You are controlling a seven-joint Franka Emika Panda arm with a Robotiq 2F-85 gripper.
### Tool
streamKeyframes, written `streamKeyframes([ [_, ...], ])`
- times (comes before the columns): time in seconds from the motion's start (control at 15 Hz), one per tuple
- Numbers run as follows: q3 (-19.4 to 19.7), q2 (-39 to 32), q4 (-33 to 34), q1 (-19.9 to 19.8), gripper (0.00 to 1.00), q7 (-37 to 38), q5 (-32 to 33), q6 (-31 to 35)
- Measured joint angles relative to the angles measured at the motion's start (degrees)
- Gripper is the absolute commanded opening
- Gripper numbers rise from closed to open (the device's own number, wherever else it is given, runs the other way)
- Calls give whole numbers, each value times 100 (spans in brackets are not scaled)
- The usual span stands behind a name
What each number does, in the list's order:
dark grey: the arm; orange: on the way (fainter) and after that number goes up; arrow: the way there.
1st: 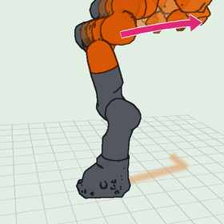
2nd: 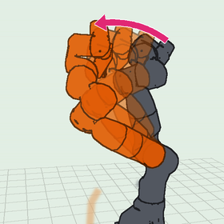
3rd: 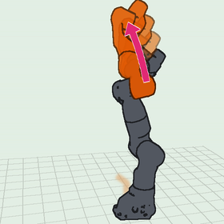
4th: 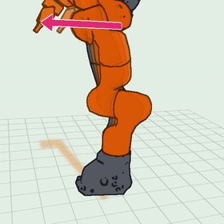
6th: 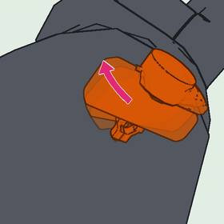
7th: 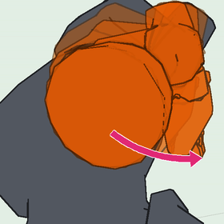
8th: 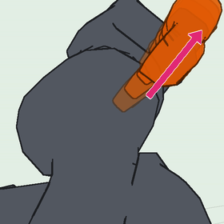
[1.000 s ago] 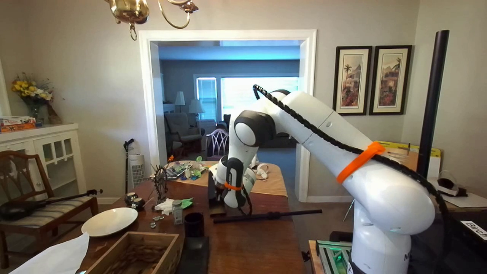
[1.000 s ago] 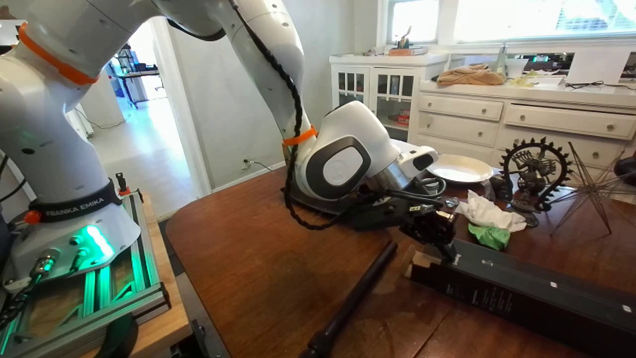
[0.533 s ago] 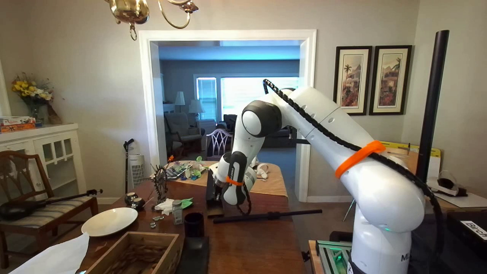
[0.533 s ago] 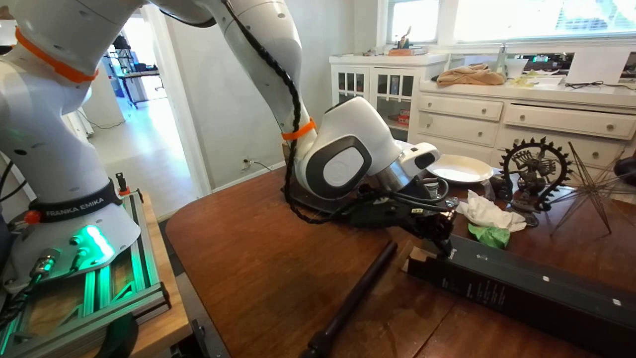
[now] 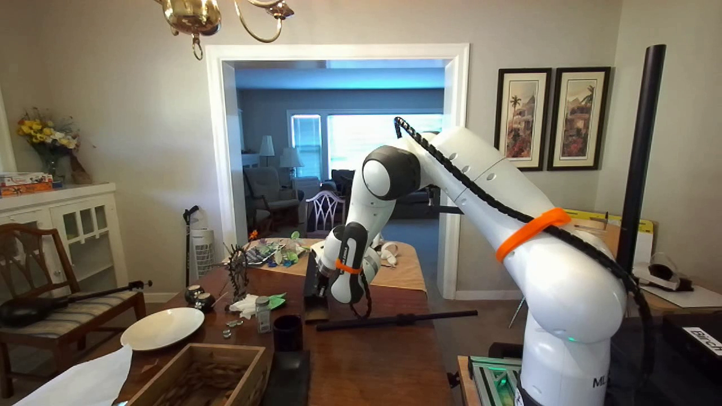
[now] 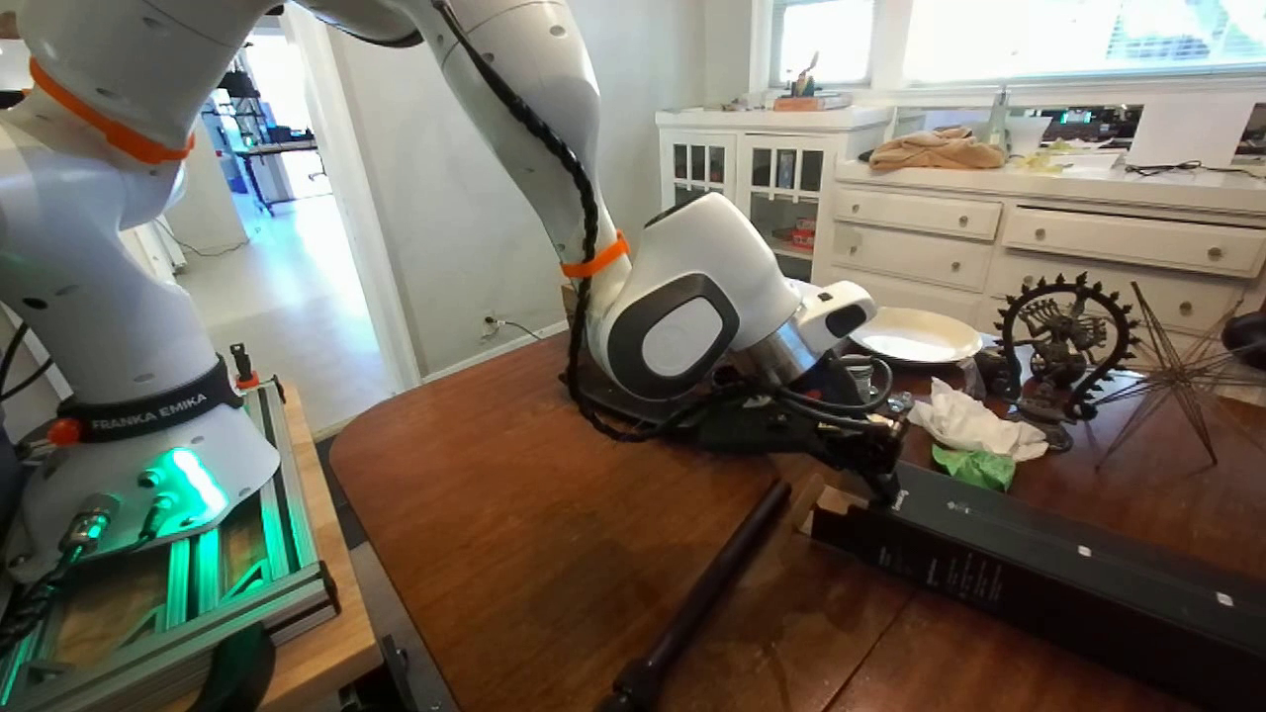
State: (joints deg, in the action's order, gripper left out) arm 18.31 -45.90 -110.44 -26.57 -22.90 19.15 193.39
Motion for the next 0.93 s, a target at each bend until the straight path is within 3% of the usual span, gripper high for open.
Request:
streamKeyframes([
  [0.93,-551,-1,26,-531,1,0,420,354],
])
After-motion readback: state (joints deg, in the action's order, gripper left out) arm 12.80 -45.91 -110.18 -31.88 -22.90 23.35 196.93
